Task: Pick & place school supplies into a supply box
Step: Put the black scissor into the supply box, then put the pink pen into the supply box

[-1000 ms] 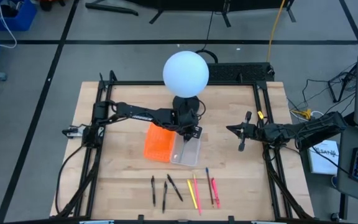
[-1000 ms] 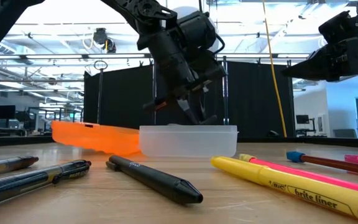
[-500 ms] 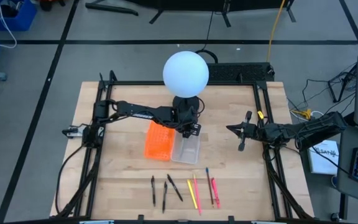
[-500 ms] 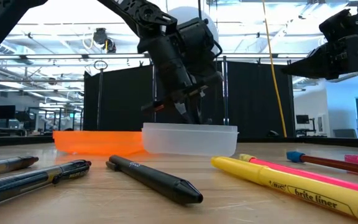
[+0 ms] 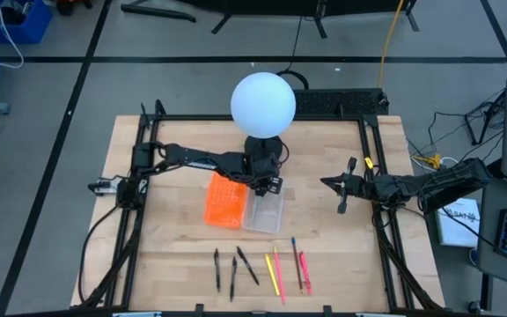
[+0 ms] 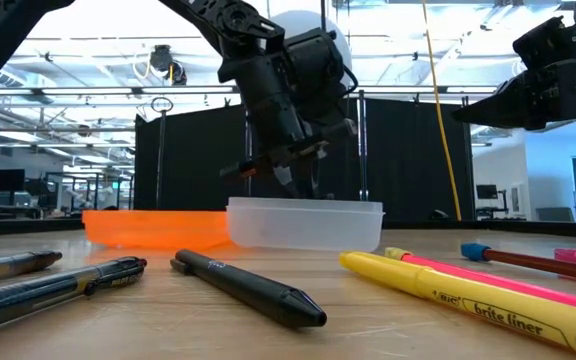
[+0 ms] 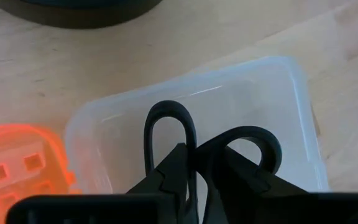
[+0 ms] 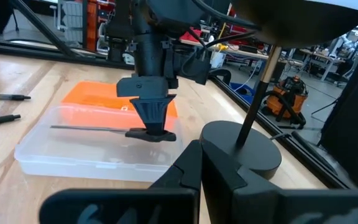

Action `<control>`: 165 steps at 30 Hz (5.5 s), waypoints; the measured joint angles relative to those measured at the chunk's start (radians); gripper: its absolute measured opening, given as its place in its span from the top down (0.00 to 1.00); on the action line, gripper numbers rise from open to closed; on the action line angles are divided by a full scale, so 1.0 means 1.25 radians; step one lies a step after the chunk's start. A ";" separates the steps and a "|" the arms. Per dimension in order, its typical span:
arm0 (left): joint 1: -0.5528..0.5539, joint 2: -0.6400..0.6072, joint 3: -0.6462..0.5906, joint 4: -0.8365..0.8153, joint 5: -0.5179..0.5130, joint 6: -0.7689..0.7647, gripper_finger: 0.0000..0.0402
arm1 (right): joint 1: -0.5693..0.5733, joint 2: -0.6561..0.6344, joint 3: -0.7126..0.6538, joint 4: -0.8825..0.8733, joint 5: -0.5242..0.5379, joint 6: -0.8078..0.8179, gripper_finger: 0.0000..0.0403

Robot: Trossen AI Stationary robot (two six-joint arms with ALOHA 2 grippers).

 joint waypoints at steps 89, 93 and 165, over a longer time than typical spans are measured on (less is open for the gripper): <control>-0.213 -1.142 -0.932 0.553 -0.007 1.001 0.99 | 0.000 0.004 0.000 0.038 -0.084 0.107 1.00; -0.168 -1.194 -1.010 0.609 0.071 1.111 0.99 | 0.000 0.004 0.000 0.157 -0.166 0.090 1.00; 0.106 -1.321 -1.197 0.707 -0.097 0.845 0.90 | 0.389 1.301 1.135 -0.809 -0.294 1.688 0.88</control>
